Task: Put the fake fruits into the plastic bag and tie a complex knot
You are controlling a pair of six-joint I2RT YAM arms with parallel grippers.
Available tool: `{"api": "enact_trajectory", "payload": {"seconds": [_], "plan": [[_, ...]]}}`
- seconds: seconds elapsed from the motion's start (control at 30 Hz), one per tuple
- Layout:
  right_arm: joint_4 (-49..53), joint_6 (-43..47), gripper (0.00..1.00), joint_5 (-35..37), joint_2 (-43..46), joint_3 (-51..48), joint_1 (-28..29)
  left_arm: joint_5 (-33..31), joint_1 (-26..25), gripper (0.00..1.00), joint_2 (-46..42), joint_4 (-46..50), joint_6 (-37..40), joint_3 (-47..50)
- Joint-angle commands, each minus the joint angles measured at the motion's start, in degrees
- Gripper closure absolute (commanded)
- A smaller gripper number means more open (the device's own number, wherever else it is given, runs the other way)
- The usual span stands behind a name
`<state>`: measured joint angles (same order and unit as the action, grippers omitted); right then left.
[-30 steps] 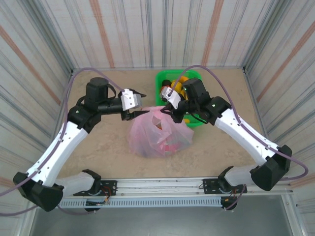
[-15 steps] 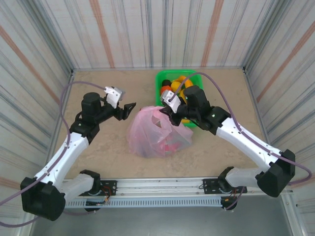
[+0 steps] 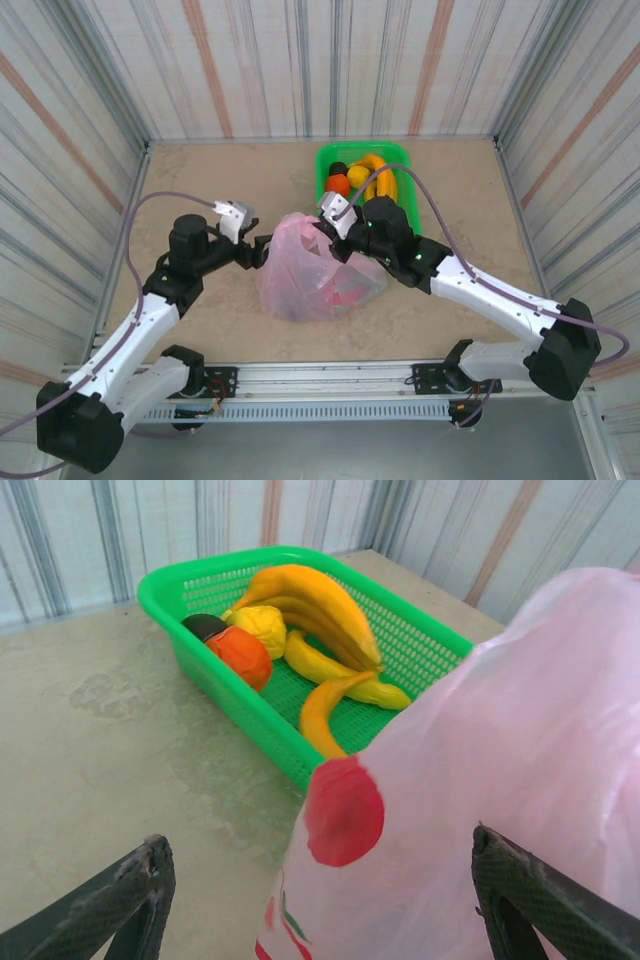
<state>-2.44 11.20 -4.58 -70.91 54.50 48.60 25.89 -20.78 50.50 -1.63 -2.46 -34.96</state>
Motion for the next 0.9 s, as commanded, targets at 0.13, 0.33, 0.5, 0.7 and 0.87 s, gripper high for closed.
{"api": "enact_trajectory", "payload": {"seconds": [0.13,0.33,0.5,0.7,0.87], "plan": [[-13.44,-4.87,1.00,8.47,-3.65,-3.42,3.92,-2.84,-4.66,0.19,-1.20,-0.91,-4.98,1.39],[-23.69,-10.20,1.00,11.56,-7.00,-6.40,6.65,-9.21,-8.84,0.16,-0.61,-0.64,-6.52,1.39],[-33.50,-16.69,1.00,10.15,-9.58,-9.20,7.32,-12.22,-9.52,0.15,0.28,-0.97,-9.00,1.32],[-43.69,-24.21,1.00,6.07,-12.45,-10.47,7.39,-16.08,-10.83,0.15,0.64,-0.35,-9.98,1.40],[-54.49,-31.68,1.00,3.32,-15.76,-11.68,7.47,-18.37,-12.02,0.14,0.60,-0.14,-11.33,1.56]]}}
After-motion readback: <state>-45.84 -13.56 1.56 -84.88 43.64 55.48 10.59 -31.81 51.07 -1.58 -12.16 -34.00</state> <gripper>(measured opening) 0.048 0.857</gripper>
